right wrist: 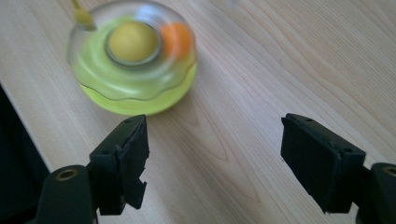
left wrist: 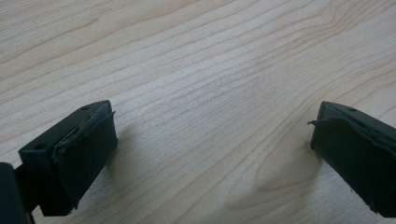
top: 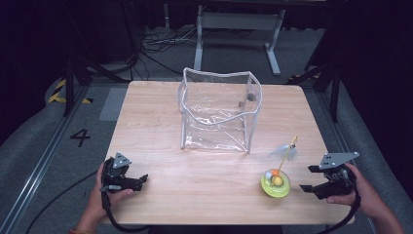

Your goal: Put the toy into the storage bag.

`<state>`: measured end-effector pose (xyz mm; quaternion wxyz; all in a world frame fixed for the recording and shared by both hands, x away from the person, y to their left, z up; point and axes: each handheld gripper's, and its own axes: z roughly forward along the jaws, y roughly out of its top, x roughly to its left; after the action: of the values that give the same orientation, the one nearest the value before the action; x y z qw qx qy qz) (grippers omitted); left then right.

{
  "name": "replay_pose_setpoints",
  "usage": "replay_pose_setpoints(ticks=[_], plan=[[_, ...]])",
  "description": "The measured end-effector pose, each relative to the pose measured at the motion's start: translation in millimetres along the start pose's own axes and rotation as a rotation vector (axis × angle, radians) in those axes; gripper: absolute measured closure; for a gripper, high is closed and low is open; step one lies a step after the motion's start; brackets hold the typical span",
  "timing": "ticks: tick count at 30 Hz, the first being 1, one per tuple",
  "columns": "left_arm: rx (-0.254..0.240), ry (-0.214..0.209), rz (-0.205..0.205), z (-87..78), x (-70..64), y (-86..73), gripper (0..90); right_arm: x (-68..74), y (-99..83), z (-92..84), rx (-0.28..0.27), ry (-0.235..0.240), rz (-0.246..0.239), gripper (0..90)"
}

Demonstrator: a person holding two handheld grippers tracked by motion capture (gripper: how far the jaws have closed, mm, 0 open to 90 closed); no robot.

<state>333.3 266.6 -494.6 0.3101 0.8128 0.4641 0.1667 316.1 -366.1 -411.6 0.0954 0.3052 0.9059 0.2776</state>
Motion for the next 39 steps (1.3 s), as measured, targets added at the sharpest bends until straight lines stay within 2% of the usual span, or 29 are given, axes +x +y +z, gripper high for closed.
replay_pose_setpoints(ticks=[4, 15, 26, 31, 39], plan=[[0.0, 0.001, 0.001, -0.1, 0.0, -0.1, 0.7, 8.7, 17.7, -5.3, 0.024, 0.029, -0.037, 24.4], [0.004, -0.002, -0.005, -0.9, -0.4, -0.7, 0.7, 29.9, 56.8, -11.1, 0.08, 0.049, -0.122, 28.9], [0.004, -0.002, -0.006, -1.0, -0.5, -0.7, 0.7, 46.1, 83.6, -22.4, 0.097, 0.063, -0.163, 35.9], [0.001, 0.006, -0.006, -1.0, -0.8, -1.0, 0.8, 51.0, 97.2, -21.1, 0.095, 0.085, -0.178, 39.1], [-0.001, 0.006, -0.005, -1.1, -0.9, -1.2, 0.8, 59.2, 118.4, -17.3, 0.123, 0.088, -0.207, 41.9]])
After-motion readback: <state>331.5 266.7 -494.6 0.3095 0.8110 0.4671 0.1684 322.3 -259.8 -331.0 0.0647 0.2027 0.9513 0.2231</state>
